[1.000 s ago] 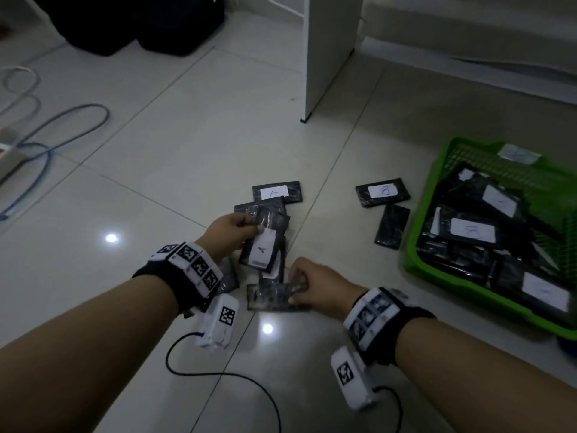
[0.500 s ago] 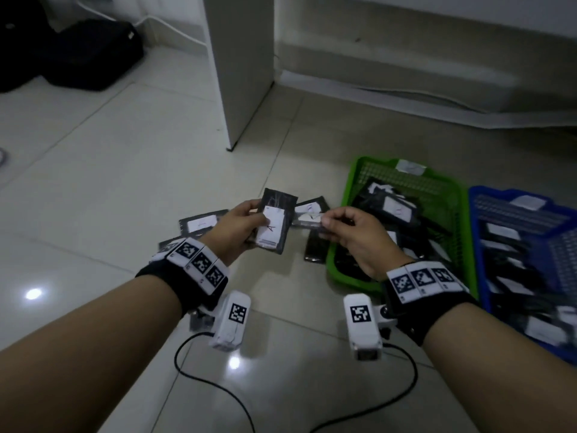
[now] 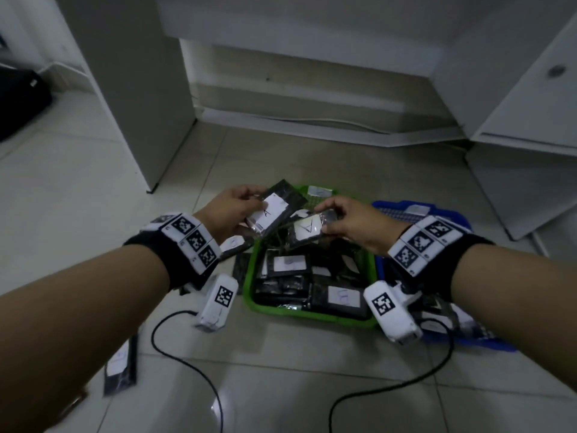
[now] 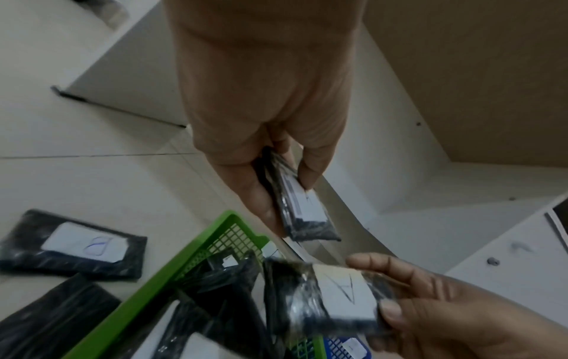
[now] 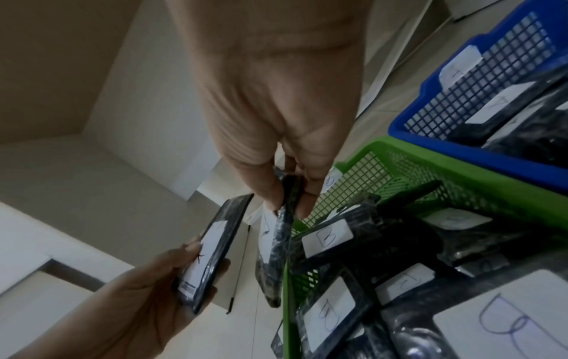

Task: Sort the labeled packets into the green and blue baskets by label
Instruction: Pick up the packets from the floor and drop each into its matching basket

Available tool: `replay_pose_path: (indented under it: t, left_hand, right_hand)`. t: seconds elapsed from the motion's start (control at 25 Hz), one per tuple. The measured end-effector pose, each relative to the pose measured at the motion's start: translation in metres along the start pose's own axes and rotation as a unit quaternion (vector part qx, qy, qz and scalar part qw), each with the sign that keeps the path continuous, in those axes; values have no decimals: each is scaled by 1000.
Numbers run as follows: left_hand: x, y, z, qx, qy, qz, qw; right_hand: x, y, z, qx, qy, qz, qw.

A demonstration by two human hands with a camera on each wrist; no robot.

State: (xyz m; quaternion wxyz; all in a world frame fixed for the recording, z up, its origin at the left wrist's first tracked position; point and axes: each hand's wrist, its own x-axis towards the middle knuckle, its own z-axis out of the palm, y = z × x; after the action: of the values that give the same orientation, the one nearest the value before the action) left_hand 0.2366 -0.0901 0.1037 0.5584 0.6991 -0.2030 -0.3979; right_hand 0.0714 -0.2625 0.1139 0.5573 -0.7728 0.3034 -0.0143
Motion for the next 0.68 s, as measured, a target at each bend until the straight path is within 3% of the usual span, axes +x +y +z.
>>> replay_pose_path:
  t: [0.12, 0.24, 0.36, 0.52, 0.68]
  left_hand:
    - [16, 24, 34, 48, -40, -8, 998]
    - [23, 19, 77, 11, -86, -28, 996]
    - [24, -19, 108, -80, -44, -43, 995]
    - [19, -60, 123, -138, 44, -44, 989]
    - [17, -64, 146, -180, 54, -38, 982]
  right_hand:
    - [-10, 21, -23, 63, 6, 18, 998]
    - [-15, 65, -23, 132, 28, 48, 990]
    - [-14, 99, -24, 190, 61, 79, 977]
    - [-7, 118, -34, 188, 99, 83, 974]
    - [-13, 128, -61, 219, 192, 71, 954]
